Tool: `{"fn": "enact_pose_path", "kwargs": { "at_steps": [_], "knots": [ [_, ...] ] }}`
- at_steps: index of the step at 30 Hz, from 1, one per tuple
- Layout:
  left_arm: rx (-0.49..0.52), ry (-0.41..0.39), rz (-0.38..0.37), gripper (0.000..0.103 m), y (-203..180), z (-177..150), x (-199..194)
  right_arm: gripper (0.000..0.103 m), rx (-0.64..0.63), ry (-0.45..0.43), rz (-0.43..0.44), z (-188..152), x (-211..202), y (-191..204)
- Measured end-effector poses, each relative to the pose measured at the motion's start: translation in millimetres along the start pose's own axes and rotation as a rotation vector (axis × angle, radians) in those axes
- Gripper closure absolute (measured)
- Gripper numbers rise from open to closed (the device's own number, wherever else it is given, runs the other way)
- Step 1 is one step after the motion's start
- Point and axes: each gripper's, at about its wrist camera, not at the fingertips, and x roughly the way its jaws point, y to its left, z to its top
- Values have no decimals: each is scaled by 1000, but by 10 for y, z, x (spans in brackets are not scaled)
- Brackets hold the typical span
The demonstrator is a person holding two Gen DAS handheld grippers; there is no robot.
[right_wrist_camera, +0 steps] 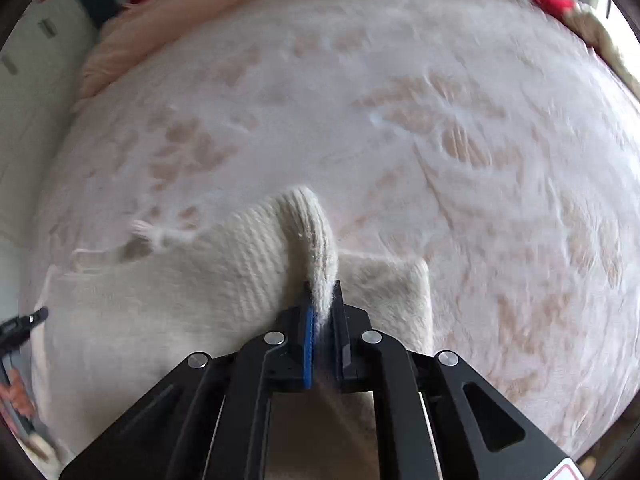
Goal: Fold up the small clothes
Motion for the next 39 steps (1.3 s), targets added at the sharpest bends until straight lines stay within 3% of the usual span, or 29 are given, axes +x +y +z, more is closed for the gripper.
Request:
{"fn": "enact_pose_path", "kwargs": {
  "at_steps": [2, 3, 6, 9, 12, 14, 15, 18, 19, 20, 21, 24, 27, 30, 32, 33, 34, 35, 36, 39],
  "knots": [
    [32, -25, 55, 93, -2, 2, -73, 97, 83, -68, 27, 61, -134, -247],
    [37, -18, 79, 92, 25, 6, -44, 97, 146, -52, 12, 51, -54, -449],
    [39, 20, 106, 89, 83, 26, 167, 97, 170, 109, 23, -59, 410, -606],
    [86, -1, 150, 85, -39, 23, 92, 89, 123, 12, 11, -30, 110, -423],
    [118, -55, 135, 81, -145, -66, -235, 83, 80, -95, 44, -179, -436, -214],
    [133, -84, 140, 62, -154, -220, -456, 83, 45, -82, 97, -418, -602, -70],
    [115, -90, 131, 51, -96, -329, -556, 83, 15, -53, 103, -562, -584, 9],
    [8, -86, 71, 41, 178, -611, -697, 84, -93, 102, -30, -1111, -228, 115],
    [-46, -82, 42, 33, 281, -683, -712, 85, -115, 84, -59, -1209, -219, 155],
    [-131, -80, -4, 31, 445, -788, -707, 84, -119, 54, -75, -1234, -321, 248],
    [-217, -72, -63, 29, 600, -902, -719, 85, -113, 55, -55, -1192, -391, 346],
    [-391, -41, -182, 28, 881, -1155, -725, 88, -111, 7, 156, -978, -661, 765],
    [-441, -56, -166, 19, 920, -1314, -706, 92, -197, 20, 240, -801, -650, 1317],
    [-466, -17, -169, 20, 876, -1362, -532, 96, -239, 95, 228, -729, -282, 1732],
    [-448, -47, -143, 27, 830, -1334, -519, 100, -231, 173, 186, -764, 48, 1866],
    [-437, -48, -133, 36, 813, -1311, -524, 100, -238, 209, 156, -804, 216, 1891],
    [-427, -46, -129, 52, 806, -1284, -532, 100, -242, 223, 138, -850, 347, 1914],
    [-431, -40, -142, 59, 819, -1262, -547, 103, -245, 209, 131, -856, 402, 1894],
    [-446, -29, -166, 72, 844, -1242, -560, 103, -242, 202, 129, -874, 405, 1905],
    [-481, -57, -260, 80, 859, -1194, -728, 103, -244, 196, 132, -898, 412, 1898]
  ]
}}
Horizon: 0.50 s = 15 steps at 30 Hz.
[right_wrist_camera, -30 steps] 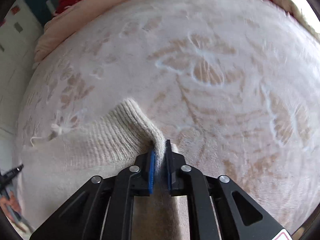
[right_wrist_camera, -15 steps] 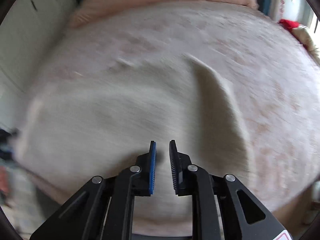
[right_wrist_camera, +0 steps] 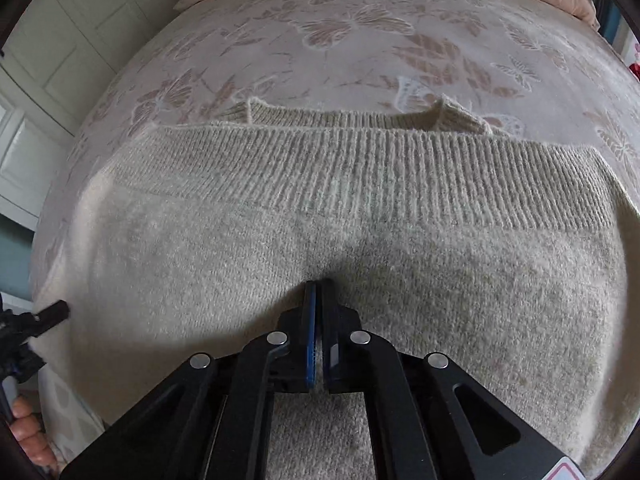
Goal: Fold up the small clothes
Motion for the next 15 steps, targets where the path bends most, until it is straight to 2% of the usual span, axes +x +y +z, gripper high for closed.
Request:
{"fn": "enact_pose_path", "kwargs": {
  "at_steps": [4, 9, 12, 15],
  "knots": [
    [173, -48, -62, 82, -557, -113, -267, 103, -10, -8, 6, -36, 44, 4],
    [453, -54, -134, 83, -1638, -502, -436, 103, 26, -24, 47, -45, 52, -65],
    [564, -11, -167, 83, -2114, -798, -296, 103, 131, -37, 159, -82, 36, -261],
    [644, 51, -156, 83, -2503, -1118, 34, 103, 268, -68, 309, -169, -135, -590]
  ]
}}
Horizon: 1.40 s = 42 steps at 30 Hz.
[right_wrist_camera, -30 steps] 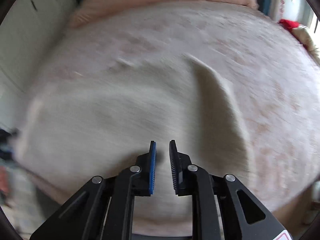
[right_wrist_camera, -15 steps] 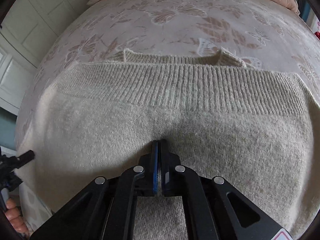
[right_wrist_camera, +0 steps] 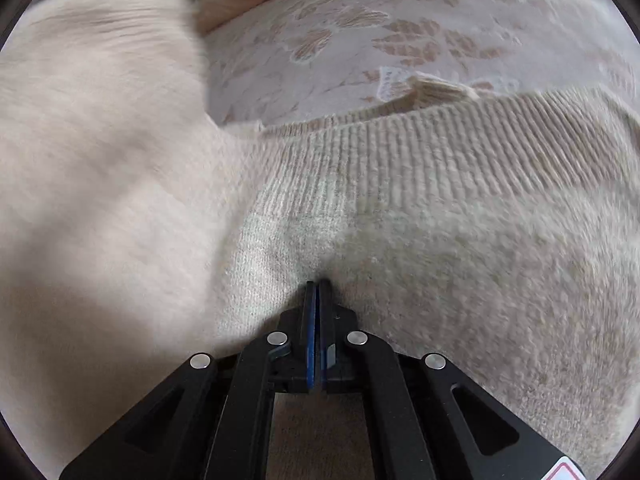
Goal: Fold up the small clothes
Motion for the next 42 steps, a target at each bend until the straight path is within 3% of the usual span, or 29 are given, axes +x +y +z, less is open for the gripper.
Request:
{"fn": "enact_pose_path", "kwargs": {
  "at_steps": [9, 10, 11, 12, 13, 14, 18, 22, 23, 24, 25, 26, 30, 33, 35, 38, 42],
  "knots": [
    [100, 185, 85, 80, -575, -284, 1120, 90, 89, -157, -54, -427, -1288, -988],
    [105, 206, 97, 72, -587, -340, 1219, 87, 110, -156, -39, -460, -1368, -1076],
    [102, 218, 100, 63, -588, -381, 1265, 77, 133, -154, -14, -485, -1446, -1155],
    [98, 228, 94, 45, -607, -438, 1271, 69, 150, -151, 14, -490, -1498, -1196],
    [98, 227, 77, 31, -625, -497, 1235, 53, 162, -151, 43, -484, -1537, -1217],
    [116, 210, 64, 27, -646, -563, 1141, 42, 171, -146, 86, -452, -1531, -1203],
    [187, 154, 68, 17, -569, -714, 642, 30, 174, -61, 193, -186, -1284, -1049],
    [196, 125, 145, 15, -253, -801, 334, 29, 140, 77, 161, -18, -770, -740],
    [199, 116, 178, 15, -159, -828, 288, 33, 134, 107, 155, -13, -644, -647],
    [199, 112, 212, 15, -71, -852, 266, 43, 111, 122, 138, -19, -568, -542],
    [201, 119, 233, 15, 0, -870, 268, 76, 77, 131, 111, -12, -525, -419],
    [208, 123, 249, 15, 52, -882, 295, 86, 58, 120, 106, 22, -561, -355],
    [225, 127, 281, 15, 137, -905, 359, 90, 27, -46, 194, 230, -1268, -250],
    [235, 130, 250, 15, 58, -854, 496, 89, 40, -118, 117, 305, -1693, -567],
    [273, 135, 228, 15, -26, -902, 587, 87, 94, -84, 25, 276, -1632, -1007],
    [329, 138, 244, 15, -130, -977, 810, 83, 187, 36, -49, 92, -1252, -1542],
    [330, 130, 265, 15, -226, -986, 987, 74, 232, -85, 75, -131, -1477, -1592]
  ]
}}
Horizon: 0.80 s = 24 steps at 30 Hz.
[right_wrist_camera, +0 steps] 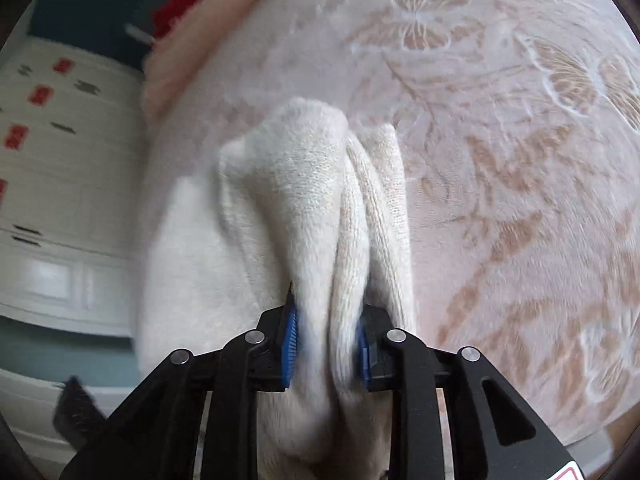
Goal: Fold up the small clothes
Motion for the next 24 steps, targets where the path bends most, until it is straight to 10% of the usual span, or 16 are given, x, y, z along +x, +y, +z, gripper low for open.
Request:
{"fn": "enact_pose_path", "kwargs": {
  "at_steps": [2, 6, 10, 12, 15, 24],
  "knots": [
    [6, 7, 14, 15, -3, 26, 46, 53, -20, -53, 43, -190, -240, 33],
    [-29, 33, -14, 15, 73, 34, 98, 52, -63, -35, 44, -599, -398, 87],
    [-14, 68, -53, 42, 85, -7, 164, 52, -182, -38, -60, -870, -381, 110],
    [10, 77, -31, 65, 112, -18, 173, 93, -212, -11, -97, -893, -300, 50],
    [-30, 109, -44, 85, 291, 23, 134, 95, -227, -70, -139, -870, -527, 4],
    [61, 176, 22, 85, 187, -133, 203, 90, -215, 13, -179, -928, -467, -353]
  ]
}}
